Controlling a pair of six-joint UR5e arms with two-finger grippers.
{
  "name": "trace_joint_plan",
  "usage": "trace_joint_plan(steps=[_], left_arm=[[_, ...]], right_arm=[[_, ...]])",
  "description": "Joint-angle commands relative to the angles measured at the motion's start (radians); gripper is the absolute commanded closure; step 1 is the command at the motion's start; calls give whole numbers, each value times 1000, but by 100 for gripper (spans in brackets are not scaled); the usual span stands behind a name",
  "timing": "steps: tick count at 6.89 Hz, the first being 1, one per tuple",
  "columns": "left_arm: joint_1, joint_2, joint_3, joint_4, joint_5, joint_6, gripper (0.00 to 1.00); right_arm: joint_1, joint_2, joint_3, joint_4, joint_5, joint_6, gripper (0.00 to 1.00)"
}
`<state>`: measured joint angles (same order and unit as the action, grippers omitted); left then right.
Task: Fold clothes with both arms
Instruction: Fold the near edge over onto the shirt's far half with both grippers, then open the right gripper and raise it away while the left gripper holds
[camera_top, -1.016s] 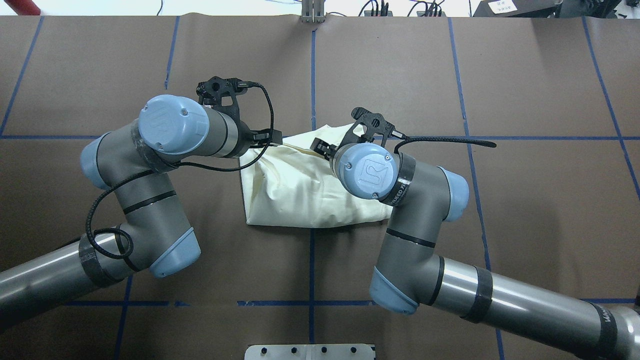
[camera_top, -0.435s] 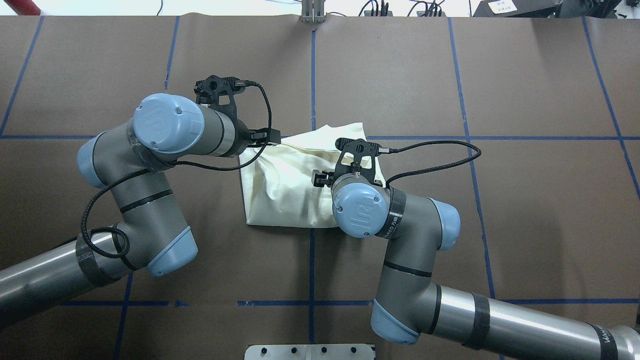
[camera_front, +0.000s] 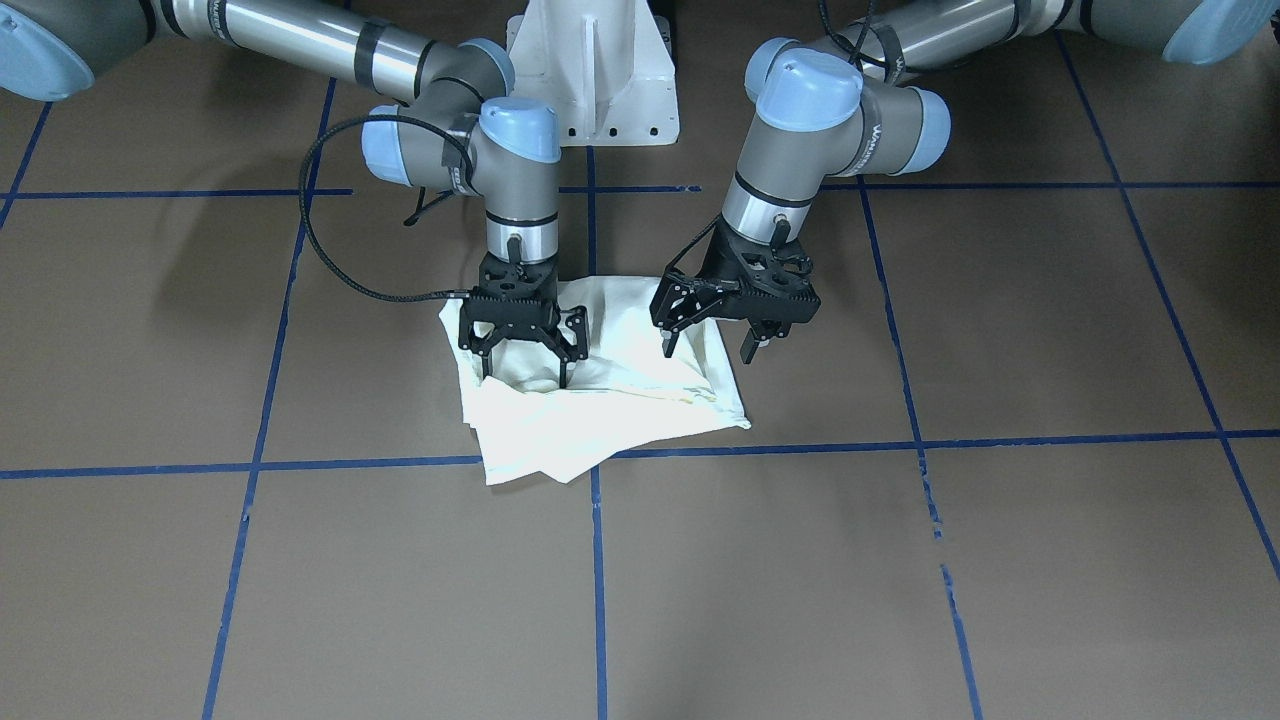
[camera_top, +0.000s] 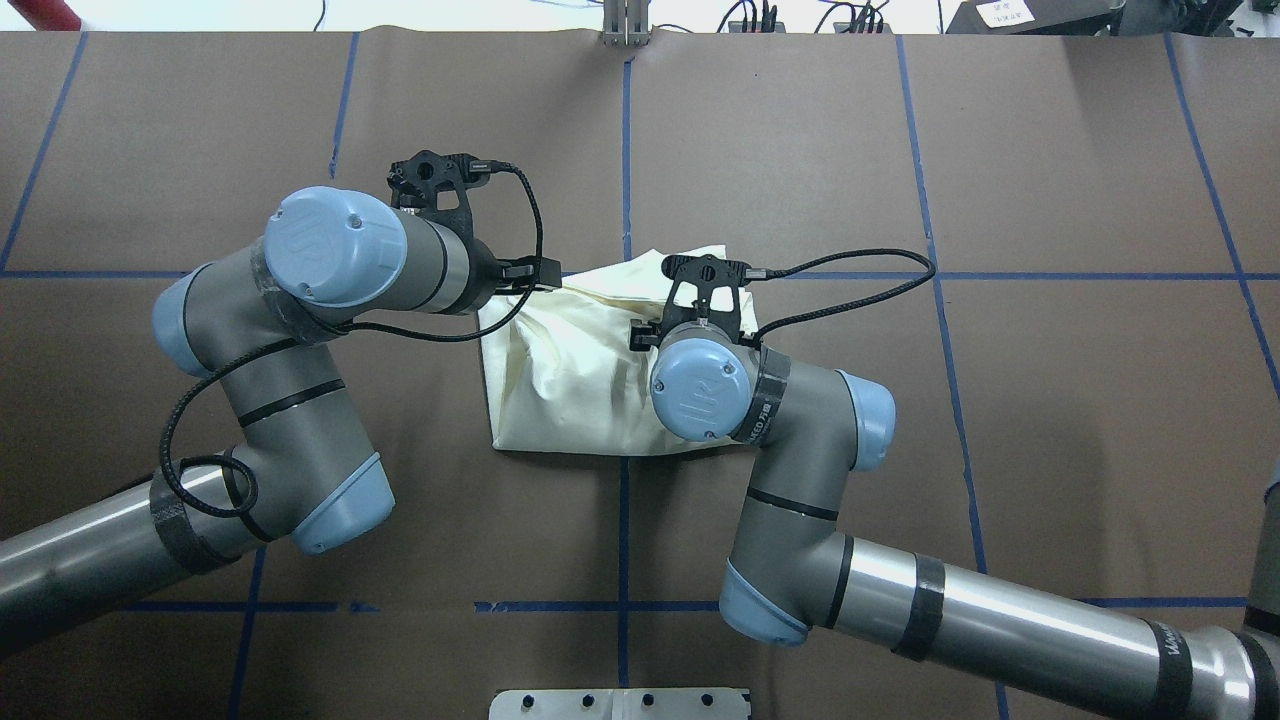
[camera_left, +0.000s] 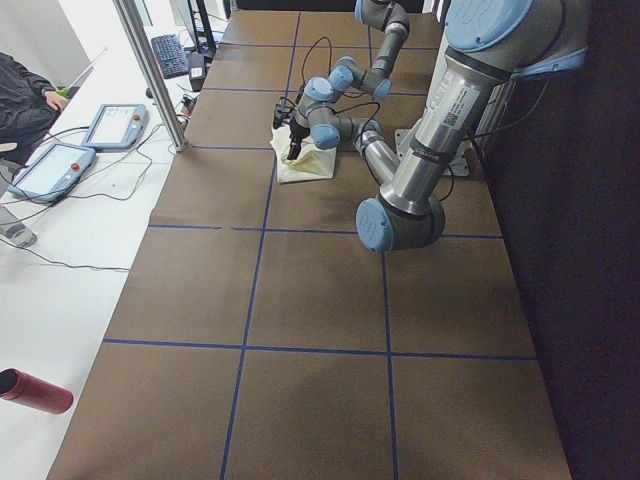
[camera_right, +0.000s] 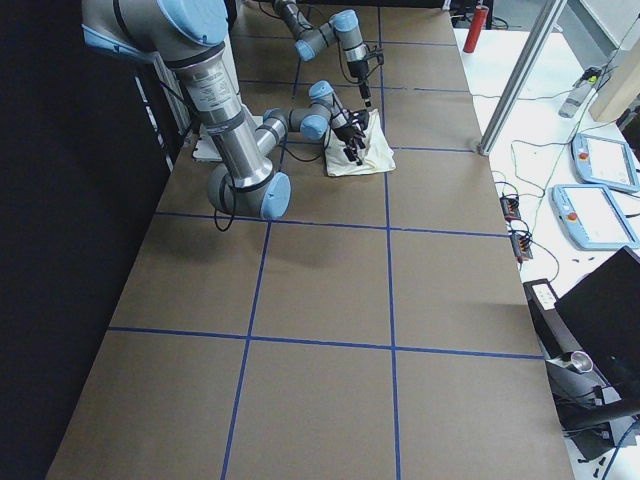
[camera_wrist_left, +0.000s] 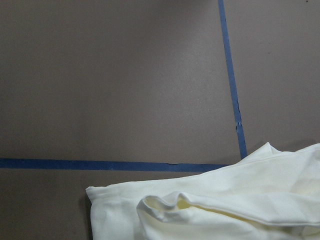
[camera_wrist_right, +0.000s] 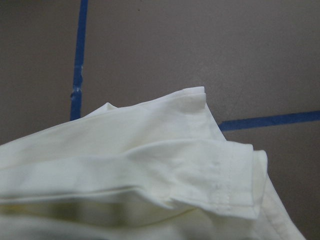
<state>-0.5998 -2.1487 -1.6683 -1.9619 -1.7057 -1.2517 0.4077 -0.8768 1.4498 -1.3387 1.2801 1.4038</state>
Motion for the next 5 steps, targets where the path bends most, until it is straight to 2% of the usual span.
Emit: trace_joint_plan(steps=[1, 3, 4, 5], left_arm=[[0, 1, -4, 0, 0, 0, 0], [0, 1, -11, 0, -2, -2, 0], [0, 6, -13, 0, -2, -2, 0], [2, 9, -14, -2, -2, -3, 0]], right_arm=[[70, 28, -58, 1, 2, -61, 0], [162, 109, -209, 4, 18, -94, 0], [205, 143, -244, 6, 59, -92, 0], [253, 174, -241, 12, 174, -82, 0]])
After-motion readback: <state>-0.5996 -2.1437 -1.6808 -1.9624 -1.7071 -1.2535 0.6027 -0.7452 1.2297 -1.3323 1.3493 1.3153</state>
